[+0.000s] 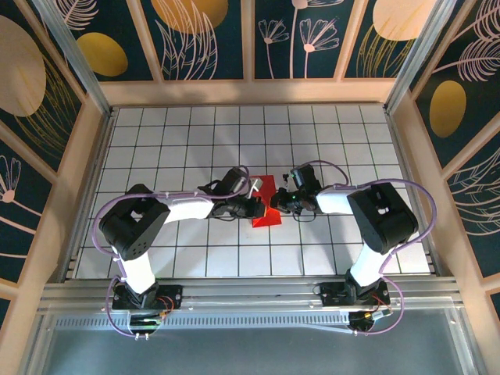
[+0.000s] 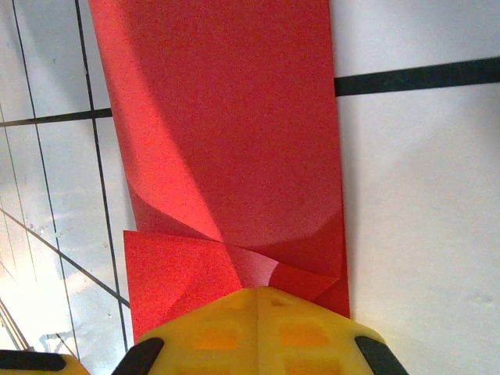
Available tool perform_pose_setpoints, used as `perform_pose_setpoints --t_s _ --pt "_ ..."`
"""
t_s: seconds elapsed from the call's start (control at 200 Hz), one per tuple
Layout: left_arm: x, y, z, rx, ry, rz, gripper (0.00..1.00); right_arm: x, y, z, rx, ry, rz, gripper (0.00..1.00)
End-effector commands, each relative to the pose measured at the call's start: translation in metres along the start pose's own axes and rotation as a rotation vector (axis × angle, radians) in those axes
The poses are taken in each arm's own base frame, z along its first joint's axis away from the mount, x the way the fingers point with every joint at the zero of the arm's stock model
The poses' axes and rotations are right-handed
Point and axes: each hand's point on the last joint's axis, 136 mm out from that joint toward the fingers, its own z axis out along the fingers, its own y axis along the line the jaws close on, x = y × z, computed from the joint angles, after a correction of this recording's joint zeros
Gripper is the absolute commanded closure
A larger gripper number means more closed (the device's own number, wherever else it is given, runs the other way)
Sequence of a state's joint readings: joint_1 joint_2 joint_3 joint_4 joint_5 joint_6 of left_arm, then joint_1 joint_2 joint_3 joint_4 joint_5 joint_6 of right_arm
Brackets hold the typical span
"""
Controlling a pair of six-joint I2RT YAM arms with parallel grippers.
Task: Fold a paper plane with a square sheet of paper (fold left side to right side)
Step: Fold the triangle a second time at the center of the table.
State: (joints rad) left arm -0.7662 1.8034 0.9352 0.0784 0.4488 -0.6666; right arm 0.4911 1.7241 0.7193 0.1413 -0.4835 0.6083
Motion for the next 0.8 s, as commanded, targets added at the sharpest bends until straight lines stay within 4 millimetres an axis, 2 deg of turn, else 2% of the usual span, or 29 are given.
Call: perform_pose_setpoints --t_s 0.0,0.305,0.796 --pt "0.001 0.000 0.009 0.009 0.031 -0.005 0.99 0.018 -0.035 0.006 0.135 0.053 0.036 1.00" --pt "0.013 0.008 0.018 0.018 0.074 -0.016 1.00 0.020 -0.038 0.007 0.147 0.060 0.042 1.00" --pt "0.034 0.026 0.018 -0.009 0.099 -0.050 1.00 0.020 -0.041 0.007 0.164 0.065 0.035 1.00"
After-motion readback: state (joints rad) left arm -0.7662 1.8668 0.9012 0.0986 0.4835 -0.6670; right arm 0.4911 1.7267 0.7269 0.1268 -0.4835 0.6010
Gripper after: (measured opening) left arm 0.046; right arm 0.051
